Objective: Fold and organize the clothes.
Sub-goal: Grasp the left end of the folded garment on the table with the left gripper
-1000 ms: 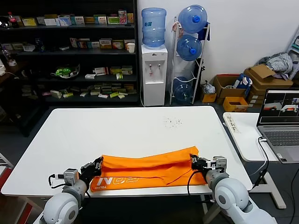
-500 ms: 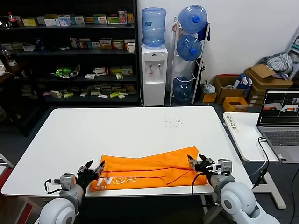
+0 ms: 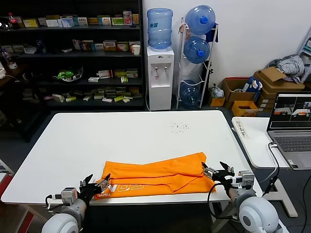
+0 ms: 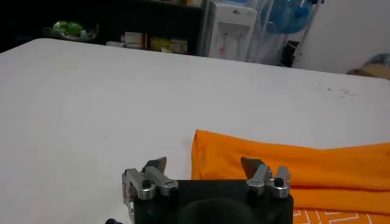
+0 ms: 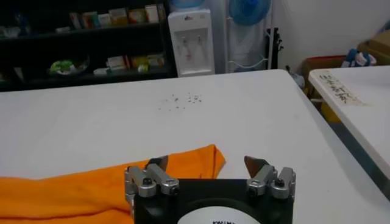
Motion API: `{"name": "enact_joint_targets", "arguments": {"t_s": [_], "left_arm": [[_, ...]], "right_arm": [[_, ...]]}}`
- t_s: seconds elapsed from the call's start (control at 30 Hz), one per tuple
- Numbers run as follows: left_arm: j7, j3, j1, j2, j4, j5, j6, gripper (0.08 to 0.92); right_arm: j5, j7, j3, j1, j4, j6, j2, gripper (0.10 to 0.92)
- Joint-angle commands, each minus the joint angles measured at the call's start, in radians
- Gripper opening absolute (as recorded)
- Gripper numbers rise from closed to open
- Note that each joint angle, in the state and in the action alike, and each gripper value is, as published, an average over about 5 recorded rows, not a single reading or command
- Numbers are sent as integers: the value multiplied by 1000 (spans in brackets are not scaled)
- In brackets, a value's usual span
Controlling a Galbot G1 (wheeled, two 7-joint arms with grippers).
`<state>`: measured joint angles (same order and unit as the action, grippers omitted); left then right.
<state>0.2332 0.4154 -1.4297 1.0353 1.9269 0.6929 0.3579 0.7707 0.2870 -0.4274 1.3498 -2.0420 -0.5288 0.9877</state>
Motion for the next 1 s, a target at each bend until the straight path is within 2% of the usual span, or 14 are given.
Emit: {"name": "enact_joint_targets", "arguments": {"t_s": [0.03, 0.3, 0.4, 0.53, 1.0], "left_arm": [[-11, 4, 10, 36, -36, -6, -1, 823], [-3, -26, 29, 28, -63, -17, -3, 823], [-2, -38, 26, 24, -67, -25, -7, 794], [-2, -51, 25, 29, -74, -34, -18, 701], [12, -66, 27, 43, -83, -47, -46, 297]], "right_arm": [[-20, -9, -43, 42, -24, 8, 15, 823], [-15, -5, -43, 37, -23, 6, 15, 823], [-13, -4, -43, 36, -21, 5, 15, 823], [-10, -2, -42, 34, -19, 5, 15, 823], [-4, 0, -40, 34, -17, 5, 17, 823]]}}
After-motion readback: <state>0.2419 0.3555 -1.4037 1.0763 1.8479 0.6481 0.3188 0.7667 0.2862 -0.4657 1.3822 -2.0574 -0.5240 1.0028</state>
